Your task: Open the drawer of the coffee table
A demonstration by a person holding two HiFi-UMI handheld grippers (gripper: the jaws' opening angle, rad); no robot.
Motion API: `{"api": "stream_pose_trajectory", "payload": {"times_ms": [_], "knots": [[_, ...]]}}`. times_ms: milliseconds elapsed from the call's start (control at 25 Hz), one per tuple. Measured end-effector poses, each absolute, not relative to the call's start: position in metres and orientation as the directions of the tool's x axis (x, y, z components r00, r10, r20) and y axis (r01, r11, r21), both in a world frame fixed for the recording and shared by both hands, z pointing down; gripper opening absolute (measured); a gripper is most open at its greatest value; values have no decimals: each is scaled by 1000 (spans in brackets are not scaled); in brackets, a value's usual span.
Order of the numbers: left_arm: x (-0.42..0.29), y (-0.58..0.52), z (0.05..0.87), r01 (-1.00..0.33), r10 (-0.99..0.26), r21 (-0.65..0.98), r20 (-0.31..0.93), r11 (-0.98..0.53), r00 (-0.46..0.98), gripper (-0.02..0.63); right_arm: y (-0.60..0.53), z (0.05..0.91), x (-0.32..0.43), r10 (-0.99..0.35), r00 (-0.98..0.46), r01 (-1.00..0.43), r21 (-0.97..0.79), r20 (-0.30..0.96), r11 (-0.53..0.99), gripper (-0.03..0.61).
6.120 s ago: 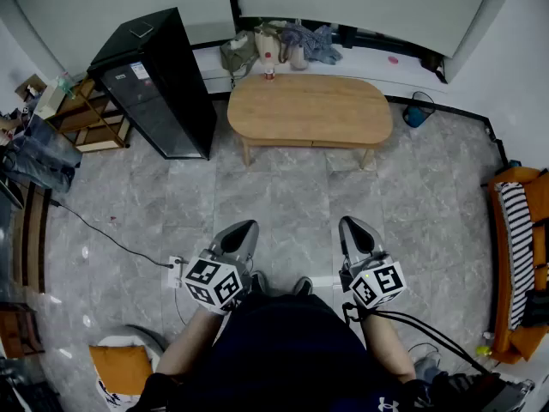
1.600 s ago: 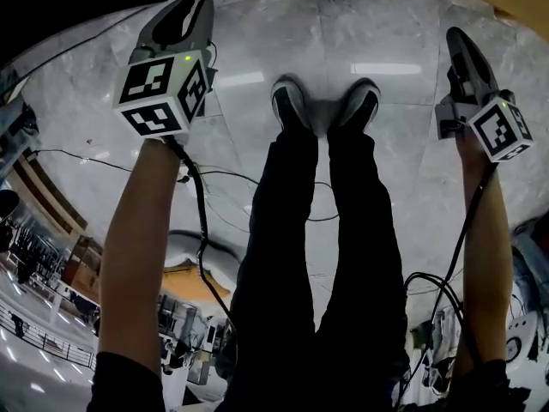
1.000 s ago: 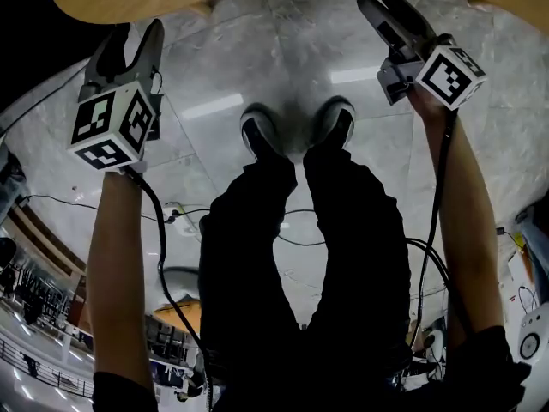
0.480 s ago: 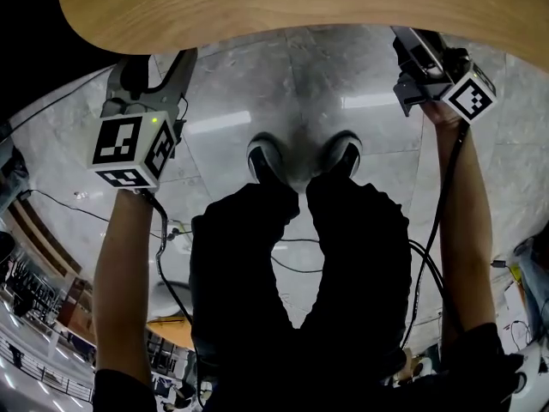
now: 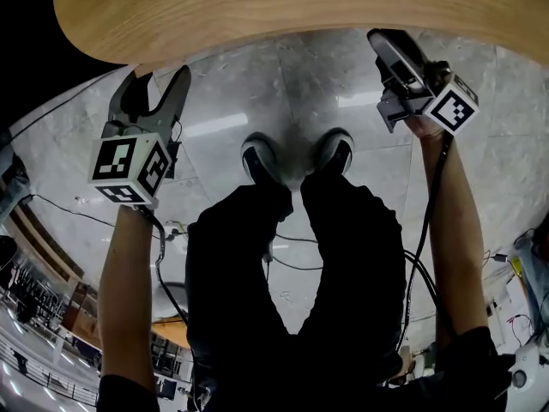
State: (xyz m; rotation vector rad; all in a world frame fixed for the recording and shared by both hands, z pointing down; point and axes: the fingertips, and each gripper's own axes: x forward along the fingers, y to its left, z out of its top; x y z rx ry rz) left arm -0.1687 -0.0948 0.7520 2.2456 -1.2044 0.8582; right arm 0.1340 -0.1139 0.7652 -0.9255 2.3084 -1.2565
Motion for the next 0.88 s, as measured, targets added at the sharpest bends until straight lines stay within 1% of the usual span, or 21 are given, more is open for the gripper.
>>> {"api": "stream_pose_trajectory", "payload": {"times_ms": [80, 160, 240, 320, 360, 400, 440, 520, 600, 640, 680, 720, 880], "knots": [[-168, -87, 752, -847, -556, 93, 716, -524, 423, 256, -107, 766, 133, -681, -731, -393, -836, 31, 384, 353], [-169, -81, 753, -844, -547, 73, 731, -531, 408, 256, -98, 773, 133, -659, -741, -470, -797, 124, 379, 349], [-172, -78, 753, -846, -542, 42, 751, -531, 377, 256, -84, 790, 138, -624, -725, -602, -708, 291, 369, 344], [-173, -78, 751, -846, -533, 17, 770, -534, 352, 256, -68, 804, 156, -584, -660, -735, -566, 473, 373, 344], [-172, -78, 750, -840, -523, 8, 779, -543, 346, 256, -63, 803, 167, -574, -614, -787, -475, 542, 393, 344], [-170, -79, 749, -831, -514, 0, 786, -556, 344, 256, -63, 796, 178, -580, -568, -823, -383, 584, 420, 344], [-167, -80, 748, -822, -507, -7, 790, -570, 345, 256, -68, 783, 186, -599, -530, -843, -297, 600, 449, 334], [-165, -83, 747, -811, -502, -18, 793, -585, 345, 256, -83, 754, 193, -645, -485, -854, -160, 591, 495, 331], [-164, -85, 747, -810, -501, -22, 795, -587, 341, 256, -97, 736, 188, -656, -478, -841, -88, 584, 534, 325], [-163, -86, 748, -811, -498, -20, 798, -584, 339, 255, -99, 734, 182, -644, -489, -827, -78, 589, 556, 314], [-162, -86, 749, -815, -493, -13, 802, -579, 337, 256, -99, 736, 178, -629, -502, -815, -81, 594, 574, 265], [-161, -85, 751, -819, -487, -4, 806, -574, 337, 255, -97, 738, 176, -619, -509, -811, -92, 598, 578, 253], [-160, -82, 753, -832, -468, 27, 817, -555, 339, 256, -92, 737, 178, -621, -483, -835, -112, 617, 539, 245]]}}
